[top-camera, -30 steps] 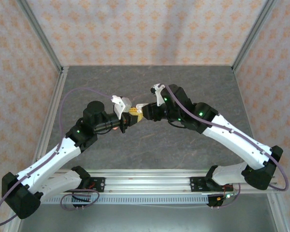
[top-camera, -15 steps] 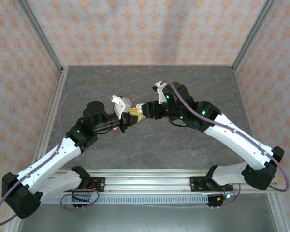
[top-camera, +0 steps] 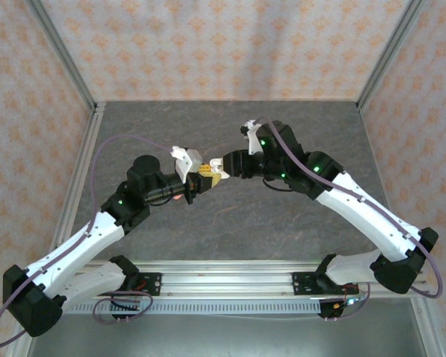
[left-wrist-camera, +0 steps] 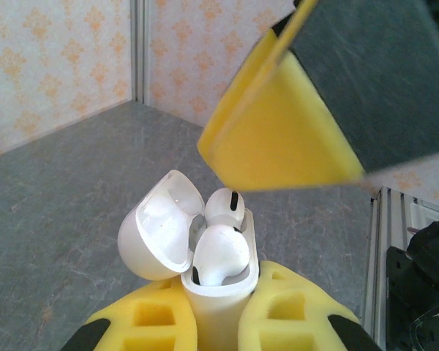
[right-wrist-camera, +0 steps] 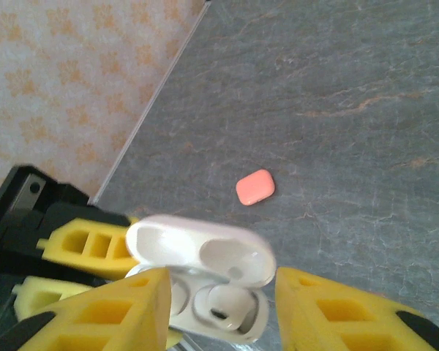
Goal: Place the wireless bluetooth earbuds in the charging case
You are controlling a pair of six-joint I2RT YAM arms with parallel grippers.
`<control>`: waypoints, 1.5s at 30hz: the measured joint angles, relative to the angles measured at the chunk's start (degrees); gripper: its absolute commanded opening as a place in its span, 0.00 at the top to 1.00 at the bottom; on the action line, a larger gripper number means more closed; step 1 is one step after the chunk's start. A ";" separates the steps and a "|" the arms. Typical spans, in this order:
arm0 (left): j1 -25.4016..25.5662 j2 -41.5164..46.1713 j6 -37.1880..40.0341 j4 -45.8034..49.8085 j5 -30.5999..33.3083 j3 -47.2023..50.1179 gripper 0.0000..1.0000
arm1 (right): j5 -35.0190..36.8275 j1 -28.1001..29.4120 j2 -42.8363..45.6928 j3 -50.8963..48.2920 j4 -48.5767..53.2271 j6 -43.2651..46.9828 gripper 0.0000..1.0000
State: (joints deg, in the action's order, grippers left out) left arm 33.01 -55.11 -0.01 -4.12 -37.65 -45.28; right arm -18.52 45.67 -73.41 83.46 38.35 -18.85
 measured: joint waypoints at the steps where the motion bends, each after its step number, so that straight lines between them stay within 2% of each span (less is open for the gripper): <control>1: 0.00 0.00 0.02 -0.15 -0.55 0.00 1.00 | -0.81 -1.33 0.17 0.13 0.00 -0.33 0.59; 5: 0.00 0.00 0.04 -0.66 -3.93 0.00 1.00 | -5.09 -6.91 0.50 0.66 0.00 -2.32 0.61; 8: 0.02 -0.09 0.07 -0.92 -6.32 -0.15 1.00 | -9.57 -9.01 0.04 0.68 -0.31 -4.20 0.63; 13: 0.02 -0.48 0.50 -0.92 -8.74 -1.55 1.00 | -19.41 -10.05 -2.67 -0.48 -4.55 -8.52 0.65; 20: 0.02 -0.61 1.38 -0.39 -8.87 -2.01 1.00 | -31.71 -10.32 -3.82 -5.29 -12.59 -14.93 0.69; 33: 0.66 -6.97 0.24 -0.70 -9.44 -3.72 1.00 | -39.65 -10.64 4.70 -11.17 -19.10 -18.60 0.70; 36: 0.63 -8.11 -0.20 -0.66 -8.79 -3.87 1.00 | -39.28 -10.43 4.79 -11.15 -17.46 -17.03 0.68; 38: 0.63 -8.70 -0.20 -0.48 -8.31 -4.20 1.00 | -36.44 -10.47 4.79 -10.84 -13.77 -14.78 0.64; 45: -0.63 -16.04 -1.53 -0.48 -3.67 -4.79 1.00 | -15.58 -12.24 4.83 -9.99 -1.60 -6.86 0.53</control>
State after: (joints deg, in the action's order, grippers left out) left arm 32.38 -71.16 -1.54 -4.60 -41.32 -50.06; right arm -34.11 33.43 -68.58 73.47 36.75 -25.71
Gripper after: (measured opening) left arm 0.124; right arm 0.441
